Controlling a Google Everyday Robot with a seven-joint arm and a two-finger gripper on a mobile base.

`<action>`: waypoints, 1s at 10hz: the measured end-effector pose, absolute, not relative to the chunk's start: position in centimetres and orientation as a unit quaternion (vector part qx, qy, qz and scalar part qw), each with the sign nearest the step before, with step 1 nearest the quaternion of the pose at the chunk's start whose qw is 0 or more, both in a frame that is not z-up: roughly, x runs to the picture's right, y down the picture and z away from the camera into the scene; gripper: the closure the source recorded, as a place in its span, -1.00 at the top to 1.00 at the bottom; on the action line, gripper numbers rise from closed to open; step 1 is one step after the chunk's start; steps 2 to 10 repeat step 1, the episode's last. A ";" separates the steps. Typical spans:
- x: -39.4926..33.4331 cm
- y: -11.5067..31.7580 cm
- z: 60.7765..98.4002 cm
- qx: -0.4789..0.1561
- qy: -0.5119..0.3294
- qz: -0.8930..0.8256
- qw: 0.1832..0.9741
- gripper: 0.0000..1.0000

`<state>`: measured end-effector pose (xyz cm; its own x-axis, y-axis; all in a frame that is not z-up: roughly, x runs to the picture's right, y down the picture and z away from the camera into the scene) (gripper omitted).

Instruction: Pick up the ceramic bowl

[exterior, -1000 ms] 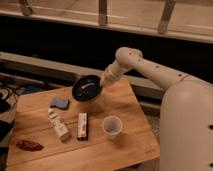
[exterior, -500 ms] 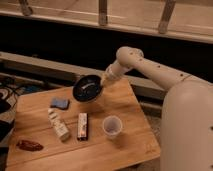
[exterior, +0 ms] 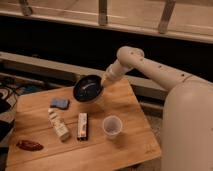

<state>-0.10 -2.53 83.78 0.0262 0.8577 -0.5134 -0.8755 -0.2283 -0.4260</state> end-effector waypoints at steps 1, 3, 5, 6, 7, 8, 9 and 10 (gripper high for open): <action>0.0 -2.6 83.7 -0.356 0.012 0.698 0.621 -0.98; 0.0 -2.6 83.7 -0.356 0.012 0.698 0.621 -0.98; 0.0 -2.6 83.7 -0.356 0.012 0.698 0.621 -0.98; 0.0 -2.6 83.7 -0.356 0.012 0.698 0.621 -0.98; 0.0 -2.6 83.7 -0.356 0.012 0.698 0.621 -0.98; 0.0 -2.6 83.7 -0.356 0.012 0.698 0.621 -0.98; 0.0 -2.6 83.7 -0.356 0.012 0.698 0.621 -0.98; 0.0 -2.6 83.7 -0.356 0.012 0.698 0.621 -0.98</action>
